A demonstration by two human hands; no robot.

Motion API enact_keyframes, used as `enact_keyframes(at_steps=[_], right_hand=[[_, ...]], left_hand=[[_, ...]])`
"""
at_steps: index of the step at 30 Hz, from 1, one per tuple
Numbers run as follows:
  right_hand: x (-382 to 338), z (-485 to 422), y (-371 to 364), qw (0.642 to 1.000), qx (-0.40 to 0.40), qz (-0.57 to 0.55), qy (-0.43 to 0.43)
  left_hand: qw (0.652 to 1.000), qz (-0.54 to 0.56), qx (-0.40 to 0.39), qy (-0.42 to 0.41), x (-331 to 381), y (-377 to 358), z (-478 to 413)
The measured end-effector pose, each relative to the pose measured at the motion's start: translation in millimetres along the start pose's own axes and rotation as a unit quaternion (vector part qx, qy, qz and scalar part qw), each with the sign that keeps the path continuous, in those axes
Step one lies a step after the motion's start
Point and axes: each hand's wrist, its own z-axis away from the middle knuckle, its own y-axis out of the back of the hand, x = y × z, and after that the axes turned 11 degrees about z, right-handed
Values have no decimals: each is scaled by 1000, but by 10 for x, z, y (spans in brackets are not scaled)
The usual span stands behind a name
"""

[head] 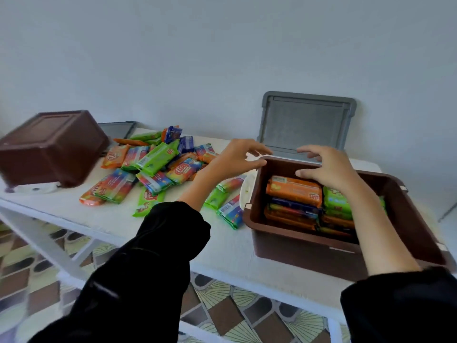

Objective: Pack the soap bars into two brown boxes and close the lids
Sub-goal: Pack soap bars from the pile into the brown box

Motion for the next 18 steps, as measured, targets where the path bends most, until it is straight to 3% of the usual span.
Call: enact_keyframes(at_steps=[6,14,18], right_hand=[[-1032,-282,-476,994,9,-60,90],[-2204,-481,-1570,978,-41,-98,180],[-2477,-590,-2089,980,-87,-66,165]], left_hand=[[983,-34,136,116,-417,926,621],[900,-101,310,288,-1132,1601,1685],[883,-93,299,348,-1505,1615,1909]])
